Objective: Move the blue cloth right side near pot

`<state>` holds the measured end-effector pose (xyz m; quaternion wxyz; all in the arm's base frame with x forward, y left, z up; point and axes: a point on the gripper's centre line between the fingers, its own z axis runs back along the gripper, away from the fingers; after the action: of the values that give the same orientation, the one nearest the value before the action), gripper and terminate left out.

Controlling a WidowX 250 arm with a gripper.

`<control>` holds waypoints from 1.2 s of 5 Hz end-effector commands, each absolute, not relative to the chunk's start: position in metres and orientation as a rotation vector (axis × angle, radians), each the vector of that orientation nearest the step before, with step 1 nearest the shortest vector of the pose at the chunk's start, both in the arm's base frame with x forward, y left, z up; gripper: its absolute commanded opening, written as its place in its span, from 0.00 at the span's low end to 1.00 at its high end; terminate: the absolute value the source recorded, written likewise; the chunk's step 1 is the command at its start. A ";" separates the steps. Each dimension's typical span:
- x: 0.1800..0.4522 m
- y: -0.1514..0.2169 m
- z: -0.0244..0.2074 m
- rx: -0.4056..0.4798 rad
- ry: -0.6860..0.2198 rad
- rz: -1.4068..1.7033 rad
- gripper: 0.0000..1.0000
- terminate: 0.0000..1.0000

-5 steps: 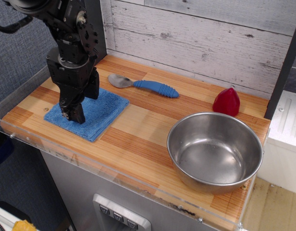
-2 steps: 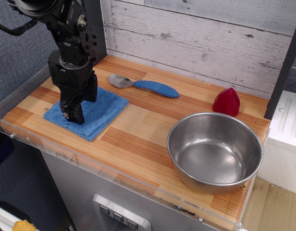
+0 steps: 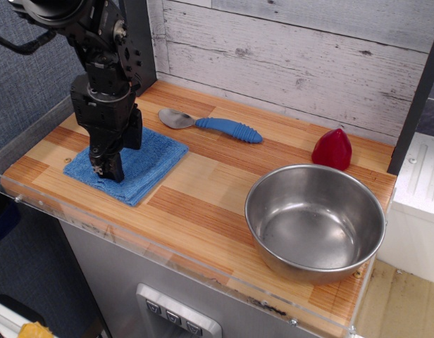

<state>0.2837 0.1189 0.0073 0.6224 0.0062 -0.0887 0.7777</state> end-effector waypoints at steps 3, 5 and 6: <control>0.306 0.017 0.004 -0.037 -0.143 1.626 1.00 0.00; 0.305 -0.021 0.006 -0.059 -0.121 1.539 1.00 0.00; 0.307 -0.026 0.008 -0.069 -0.123 1.521 1.00 0.00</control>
<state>0.3130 -0.0170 0.0073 0.7170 -0.0308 -0.0587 0.6939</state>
